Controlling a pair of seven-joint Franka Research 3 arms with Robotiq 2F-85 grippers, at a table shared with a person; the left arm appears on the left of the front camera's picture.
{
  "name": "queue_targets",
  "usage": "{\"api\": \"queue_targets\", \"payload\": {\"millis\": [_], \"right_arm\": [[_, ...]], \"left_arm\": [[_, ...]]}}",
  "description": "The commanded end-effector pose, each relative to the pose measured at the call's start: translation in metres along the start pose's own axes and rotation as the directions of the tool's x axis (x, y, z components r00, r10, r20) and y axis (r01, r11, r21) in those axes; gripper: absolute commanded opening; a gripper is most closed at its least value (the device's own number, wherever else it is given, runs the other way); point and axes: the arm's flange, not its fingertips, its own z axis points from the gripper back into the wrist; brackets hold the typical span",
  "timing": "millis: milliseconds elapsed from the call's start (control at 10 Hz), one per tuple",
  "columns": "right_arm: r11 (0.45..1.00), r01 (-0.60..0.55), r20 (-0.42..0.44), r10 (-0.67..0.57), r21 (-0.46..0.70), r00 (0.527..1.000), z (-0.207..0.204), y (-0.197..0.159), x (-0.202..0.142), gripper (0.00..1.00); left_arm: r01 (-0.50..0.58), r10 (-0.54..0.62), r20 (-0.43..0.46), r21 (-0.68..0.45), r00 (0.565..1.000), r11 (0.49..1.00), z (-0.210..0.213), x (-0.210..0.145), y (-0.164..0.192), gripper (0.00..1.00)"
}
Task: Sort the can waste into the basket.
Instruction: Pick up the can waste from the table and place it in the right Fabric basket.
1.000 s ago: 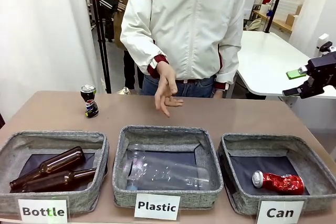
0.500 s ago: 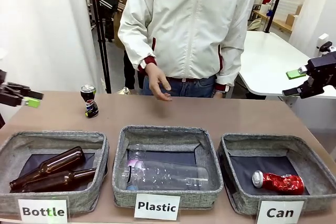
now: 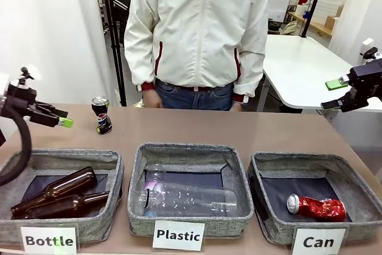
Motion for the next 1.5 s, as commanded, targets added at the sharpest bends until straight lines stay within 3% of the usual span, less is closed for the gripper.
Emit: {"api": "queue_targets", "payload": {"millis": [0,200,800,1400], "right_arm": [[1.0,-0.02,-0.007,0.02,0.004,1.0,0.003,0.002,-0.001,1.0],[1.0,-0.02,-0.007,0.02,0.004,1.0,0.003,0.002,-0.001,1.0],[1.0,-0.02,-0.007,0.02,0.004,1.0,0.003,0.002,-0.001,1.0],[1.0,-0.02,-0.007,0.02,0.004,1.0,0.003,0.002,-0.001,1.0]], "left_arm": [[0.017,-0.017,-0.004,0.055,1.0,0.998,-0.032,-0.003,-0.011,1.0],[0.035,-0.035,-0.003,0.146,0.999,0.989,-0.058,-0.007,-0.017,1.0],[0.036,-0.044,0.023,0.269,0.999,0.963,-0.098,-0.003,-0.011,1.0],[-0.017,-0.001,0.054,0.339,0.999,0.941,-0.118,0.004,0.011,1.0]]}}
